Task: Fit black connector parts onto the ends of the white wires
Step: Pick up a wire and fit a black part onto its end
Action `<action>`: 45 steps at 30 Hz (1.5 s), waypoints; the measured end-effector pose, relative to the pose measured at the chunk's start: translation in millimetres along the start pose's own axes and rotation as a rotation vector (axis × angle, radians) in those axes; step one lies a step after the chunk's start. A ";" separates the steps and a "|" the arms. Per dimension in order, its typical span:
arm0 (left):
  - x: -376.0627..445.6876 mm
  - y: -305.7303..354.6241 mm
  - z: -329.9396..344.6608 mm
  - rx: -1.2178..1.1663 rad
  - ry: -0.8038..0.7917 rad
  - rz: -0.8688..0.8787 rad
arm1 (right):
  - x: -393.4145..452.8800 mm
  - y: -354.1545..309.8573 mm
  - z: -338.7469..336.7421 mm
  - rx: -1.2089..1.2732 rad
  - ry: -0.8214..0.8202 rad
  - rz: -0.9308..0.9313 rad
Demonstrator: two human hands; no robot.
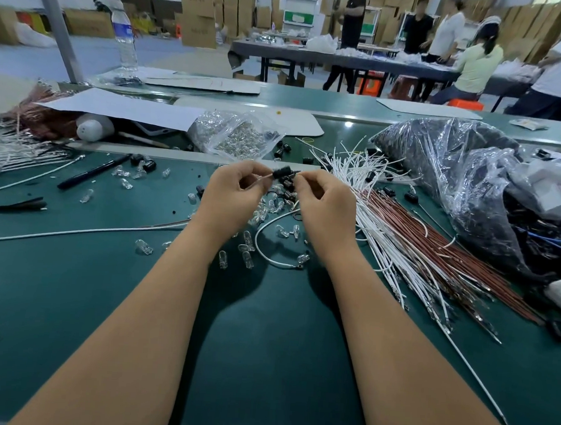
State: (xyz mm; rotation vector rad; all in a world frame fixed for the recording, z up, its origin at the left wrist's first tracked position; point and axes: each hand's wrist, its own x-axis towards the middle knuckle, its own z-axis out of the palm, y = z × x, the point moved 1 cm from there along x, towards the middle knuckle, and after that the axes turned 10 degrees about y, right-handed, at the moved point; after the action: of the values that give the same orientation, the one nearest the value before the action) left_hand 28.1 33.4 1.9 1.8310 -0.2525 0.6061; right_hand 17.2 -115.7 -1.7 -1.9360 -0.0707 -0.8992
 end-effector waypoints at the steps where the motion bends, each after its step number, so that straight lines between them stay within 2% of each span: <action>1: 0.0 -0.4 -1.0 -0.003 0.056 -0.006 | 0.9 1.0 -1.0 -0.020 0.006 0.001; 6: 6.6 -9.7 -9.9 0.107 0.327 -0.024 | 3.5 7.2 -3.0 -0.224 -0.045 -0.042; 8: 8.1 -13.3 -12.1 0.091 0.353 -0.073 | 0.6 6.1 2.0 -0.298 -0.186 -0.125; 10: 7.3 -15.5 -12.5 0.125 0.333 -0.086 | -3.9 7.2 8.7 -0.475 -0.394 -0.215; 12: 5.5 -15.4 -11.2 0.176 0.282 -0.066 | -5.6 8.9 11.7 -0.616 -0.500 -0.251; 18: 0.1 -14.8 -5.0 0.213 0.117 -0.071 | -3.3 8.1 8.3 -0.619 -0.358 -0.285; 24: -0.5 -15.9 -3.2 0.179 0.051 -0.064 | -3.1 9.4 8.5 -0.630 -0.343 -0.286; 26: -0.4 -15.9 -3.1 0.159 0.034 -0.064 | -2.3 8.4 8.2 -0.562 -0.269 -0.242; 30: -0.4 -15.3 -3.4 0.097 -0.026 -0.066 | 3.4 0.9 -1.3 -0.003 -0.125 0.139; 34: -1.3 -13.2 -2.7 0.050 -0.053 -0.072 | 6.1 0.8 -7.9 0.320 -0.086 0.391; 38: -1.9 -11.0 -2.0 0.023 -0.081 -0.066 | 5.2 1.3 -5.5 0.418 -0.120 0.447; 45: -2.3 -8.5 -2.8 0.017 -0.081 -0.052 | 3.3 0.1 -2.1 0.418 -0.128 0.489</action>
State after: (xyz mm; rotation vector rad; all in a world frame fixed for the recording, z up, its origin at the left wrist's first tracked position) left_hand 29.3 38.6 -5.7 1.8745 -0.2537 0.4999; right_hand 18.4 -118.4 0.8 -1.5178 0.1272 -0.3949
